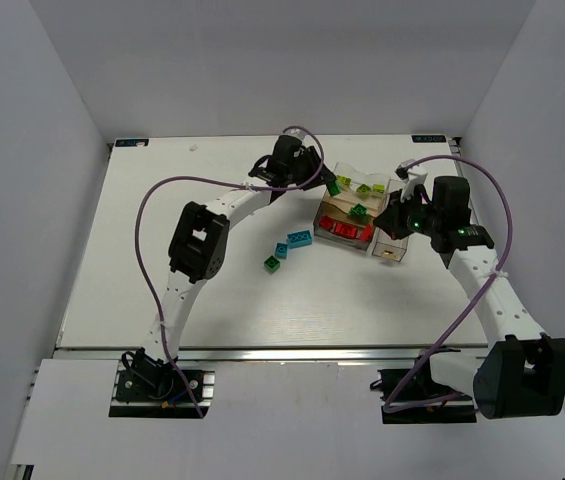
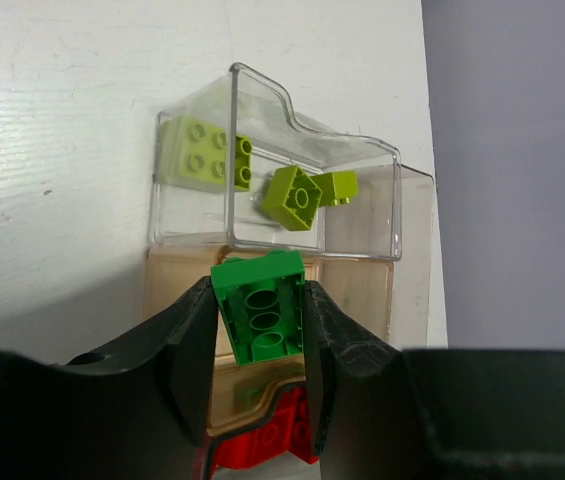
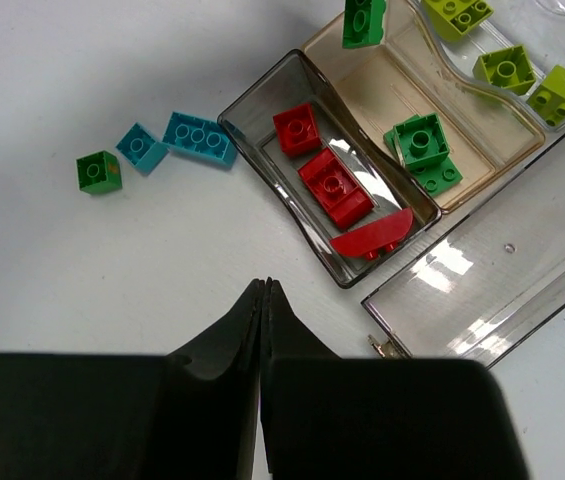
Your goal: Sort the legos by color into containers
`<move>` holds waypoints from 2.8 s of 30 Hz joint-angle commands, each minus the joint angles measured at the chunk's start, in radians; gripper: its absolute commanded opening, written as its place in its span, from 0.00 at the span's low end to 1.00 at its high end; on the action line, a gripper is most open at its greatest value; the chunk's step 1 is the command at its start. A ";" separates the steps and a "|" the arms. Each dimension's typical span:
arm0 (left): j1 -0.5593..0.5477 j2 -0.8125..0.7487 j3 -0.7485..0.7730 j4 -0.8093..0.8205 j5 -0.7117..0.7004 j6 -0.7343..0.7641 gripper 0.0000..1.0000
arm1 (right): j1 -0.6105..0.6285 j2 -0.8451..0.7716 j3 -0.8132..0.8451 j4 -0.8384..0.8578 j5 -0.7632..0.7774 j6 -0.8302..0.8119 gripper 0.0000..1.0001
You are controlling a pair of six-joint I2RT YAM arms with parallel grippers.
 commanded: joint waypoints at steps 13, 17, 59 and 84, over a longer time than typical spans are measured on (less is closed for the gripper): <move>-0.021 -0.083 -0.030 0.079 0.013 0.011 0.57 | -0.004 0.006 -0.021 0.007 -0.079 -0.072 0.54; -0.021 -0.092 -0.020 0.065 0.009 0.022 0.61 | -0.001 0.016 -0.021 -0.013 -0.151 -0.161 0.72; 0.093 -1.800 -1.229 -0.513 -0.540 -0.008 0.70 | 0.707 0.781 0.433 -0.042 0.321 0.083 0.81; 0.093 -1.795 -1.274 -0.452 -0.494 0.009 0.71 | 0.669 0.573 0.438 -0.065 -0.074 -0.153 0.00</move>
